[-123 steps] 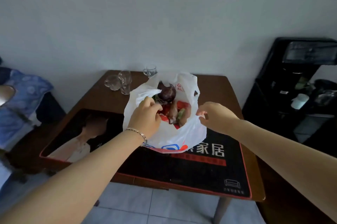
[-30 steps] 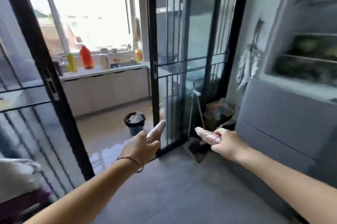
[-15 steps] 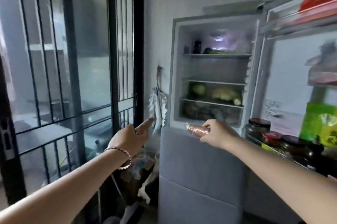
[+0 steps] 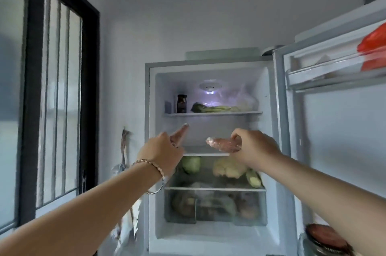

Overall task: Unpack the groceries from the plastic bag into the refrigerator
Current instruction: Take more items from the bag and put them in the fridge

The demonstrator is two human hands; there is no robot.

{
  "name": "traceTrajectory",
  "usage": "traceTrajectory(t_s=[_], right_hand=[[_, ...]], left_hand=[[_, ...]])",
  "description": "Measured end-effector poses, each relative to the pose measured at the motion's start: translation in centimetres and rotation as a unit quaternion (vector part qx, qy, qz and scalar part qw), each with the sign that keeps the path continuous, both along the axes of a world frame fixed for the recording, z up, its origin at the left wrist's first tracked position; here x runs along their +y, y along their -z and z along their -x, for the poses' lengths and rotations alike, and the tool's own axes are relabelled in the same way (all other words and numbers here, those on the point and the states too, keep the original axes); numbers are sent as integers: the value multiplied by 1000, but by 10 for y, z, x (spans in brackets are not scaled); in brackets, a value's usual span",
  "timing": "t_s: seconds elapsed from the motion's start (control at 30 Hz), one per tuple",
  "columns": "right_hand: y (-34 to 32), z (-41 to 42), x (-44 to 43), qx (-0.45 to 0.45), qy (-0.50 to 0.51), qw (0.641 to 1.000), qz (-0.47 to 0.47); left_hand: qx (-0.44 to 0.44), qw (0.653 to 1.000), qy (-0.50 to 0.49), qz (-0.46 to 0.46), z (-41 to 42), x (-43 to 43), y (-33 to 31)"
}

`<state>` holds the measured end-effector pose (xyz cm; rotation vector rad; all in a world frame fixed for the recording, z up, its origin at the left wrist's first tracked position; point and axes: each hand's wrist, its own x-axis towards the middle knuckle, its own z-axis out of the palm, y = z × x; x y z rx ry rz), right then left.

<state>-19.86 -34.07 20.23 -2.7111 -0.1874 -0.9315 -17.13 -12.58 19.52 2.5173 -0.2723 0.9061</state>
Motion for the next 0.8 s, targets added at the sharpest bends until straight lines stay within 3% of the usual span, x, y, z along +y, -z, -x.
traceTrajectory(t_s=[0.23, 0.43, 0.7, 0.8], right_hand=[[-31, -153, -6, -126, -29, 989, -75], [-76, -288, -4, -183, -52, 980, -62], [-116, -382, 10, -82, -96, 985, -117], [-119, -378, 9, -4, -129, 990, -58]], left_hand=[[-69, 996, -21, 44, -146, -22, -36], [-110, 990, -66, 58, -256, -31, -83], [-116, 990, -78, 29, -346, -27, -105], [-104, 991, -88, 5, -357, -29, -110]])
